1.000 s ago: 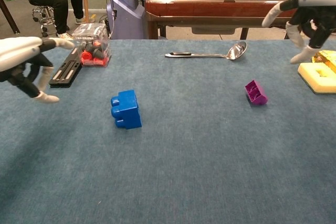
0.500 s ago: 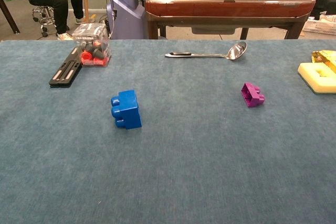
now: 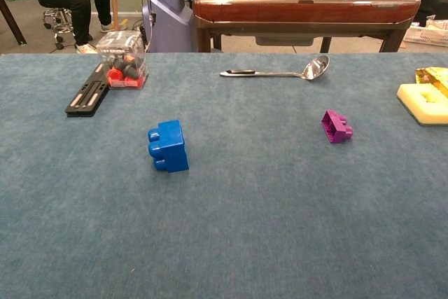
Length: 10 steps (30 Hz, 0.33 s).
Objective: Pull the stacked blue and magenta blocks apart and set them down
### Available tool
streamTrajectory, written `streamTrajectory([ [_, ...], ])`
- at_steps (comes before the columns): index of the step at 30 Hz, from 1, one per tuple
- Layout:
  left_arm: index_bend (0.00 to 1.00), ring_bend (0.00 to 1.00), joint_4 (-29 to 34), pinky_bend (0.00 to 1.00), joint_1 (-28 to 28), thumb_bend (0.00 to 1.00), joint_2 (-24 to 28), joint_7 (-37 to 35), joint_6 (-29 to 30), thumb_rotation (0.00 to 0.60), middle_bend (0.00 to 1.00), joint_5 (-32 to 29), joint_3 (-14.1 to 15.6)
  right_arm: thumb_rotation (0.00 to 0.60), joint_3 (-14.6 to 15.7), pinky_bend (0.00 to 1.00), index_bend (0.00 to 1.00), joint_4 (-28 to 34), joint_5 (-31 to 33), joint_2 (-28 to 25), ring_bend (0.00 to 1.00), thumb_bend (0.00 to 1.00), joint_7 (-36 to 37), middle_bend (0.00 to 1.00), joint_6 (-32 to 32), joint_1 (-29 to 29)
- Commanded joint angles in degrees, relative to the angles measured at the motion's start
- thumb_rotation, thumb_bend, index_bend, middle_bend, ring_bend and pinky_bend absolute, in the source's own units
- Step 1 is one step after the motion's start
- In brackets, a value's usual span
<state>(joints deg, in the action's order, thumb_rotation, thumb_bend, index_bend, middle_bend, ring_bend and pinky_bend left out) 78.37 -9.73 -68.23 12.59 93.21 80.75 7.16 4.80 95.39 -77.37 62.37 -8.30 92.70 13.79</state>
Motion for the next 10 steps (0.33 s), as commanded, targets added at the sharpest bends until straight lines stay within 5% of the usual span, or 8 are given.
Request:
streamTrajectory([
  [1, 0.20, 0.54, -0.7, 0.82, 0.6, 0.03, -0.5, -0.1, -0.1, 0.590, 0.53, 0.5, -0.7, 0.600, -0.7, 0.58, 0.34, -0.2, -0.4, 0.0, 0.47, 0.00, 0.3, 0.51, -0.4, -0.8],
  [10, 0.20, 0.54, -0.3, 0.82, 1.9, 0.03, -1.2, 1.3, -0.9, 0.595, 0.53, 2.4, -1.9, 0.600, -2.5, 0.58, 0.34, -0.6, -1.8, -0.1, 0.47, 0.00, 1.3, 0.51, -2.8, -1.8],
])
